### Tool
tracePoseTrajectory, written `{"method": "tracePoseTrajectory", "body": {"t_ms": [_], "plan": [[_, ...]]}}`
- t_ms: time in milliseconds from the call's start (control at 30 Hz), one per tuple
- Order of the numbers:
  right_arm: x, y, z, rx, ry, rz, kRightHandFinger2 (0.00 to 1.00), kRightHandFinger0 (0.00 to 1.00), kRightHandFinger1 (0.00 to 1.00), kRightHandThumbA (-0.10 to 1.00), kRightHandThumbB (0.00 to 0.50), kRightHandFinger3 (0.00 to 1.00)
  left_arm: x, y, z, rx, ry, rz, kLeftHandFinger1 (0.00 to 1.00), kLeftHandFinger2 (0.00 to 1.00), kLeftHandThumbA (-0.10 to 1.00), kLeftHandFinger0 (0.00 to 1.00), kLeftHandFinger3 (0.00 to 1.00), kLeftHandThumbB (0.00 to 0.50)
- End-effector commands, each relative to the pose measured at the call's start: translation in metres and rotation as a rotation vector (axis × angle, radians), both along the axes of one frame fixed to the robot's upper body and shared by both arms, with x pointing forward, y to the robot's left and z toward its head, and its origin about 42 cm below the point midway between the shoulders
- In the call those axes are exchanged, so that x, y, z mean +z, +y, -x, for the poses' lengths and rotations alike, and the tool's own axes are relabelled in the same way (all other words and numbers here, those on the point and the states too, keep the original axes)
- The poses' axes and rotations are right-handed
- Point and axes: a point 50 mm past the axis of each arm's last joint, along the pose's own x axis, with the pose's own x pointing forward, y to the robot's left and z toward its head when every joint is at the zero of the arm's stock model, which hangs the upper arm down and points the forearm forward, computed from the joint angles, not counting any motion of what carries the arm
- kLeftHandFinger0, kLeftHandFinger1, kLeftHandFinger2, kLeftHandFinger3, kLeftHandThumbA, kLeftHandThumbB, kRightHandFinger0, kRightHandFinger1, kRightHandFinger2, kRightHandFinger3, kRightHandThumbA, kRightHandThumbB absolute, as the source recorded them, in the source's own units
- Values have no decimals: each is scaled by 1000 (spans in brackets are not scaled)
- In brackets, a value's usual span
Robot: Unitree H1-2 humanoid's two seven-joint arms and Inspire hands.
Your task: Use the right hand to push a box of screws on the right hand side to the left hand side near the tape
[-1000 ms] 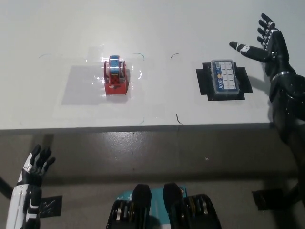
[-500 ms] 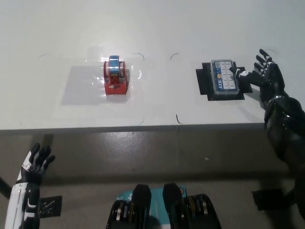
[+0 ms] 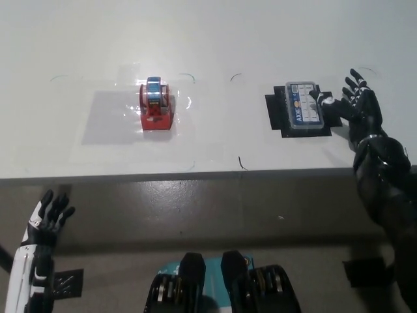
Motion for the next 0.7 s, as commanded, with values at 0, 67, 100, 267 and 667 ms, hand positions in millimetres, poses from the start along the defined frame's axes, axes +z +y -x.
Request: {"method": "tracePoseTrajectory", "body": {"t_ms": [0,67,100,267,667], "plan": [[-40,46,19,95,123,-50,1000,1000,1000,1000,158,1000,13,2,1,-22,-73,-15,1000,1000,891,1000,1000,57],[-41,53,20,111,121,-44,1000,1000,1000,1000,161,1000,13,2,1,-21,-70,-15,1000,1000,889,1000,1000,65],[-42,58,21,117,119,-47,1000,1000,1000,1000,166,1000,12,2,1,-21,-67,-15,1000,1000,890,1000,1000,66],[-46,79,26,158,109,-81,1000,1000,1000,1000,182,1000,13,3,2,-22,-65,-11,1000,1000,883,1000,1000,68],[-45,128,32,209,108,-170,1000,1000,1000,1000,164,1000,13,3,2,-16,-68,-6,1000,1000,879,1000,1000,74]]}}
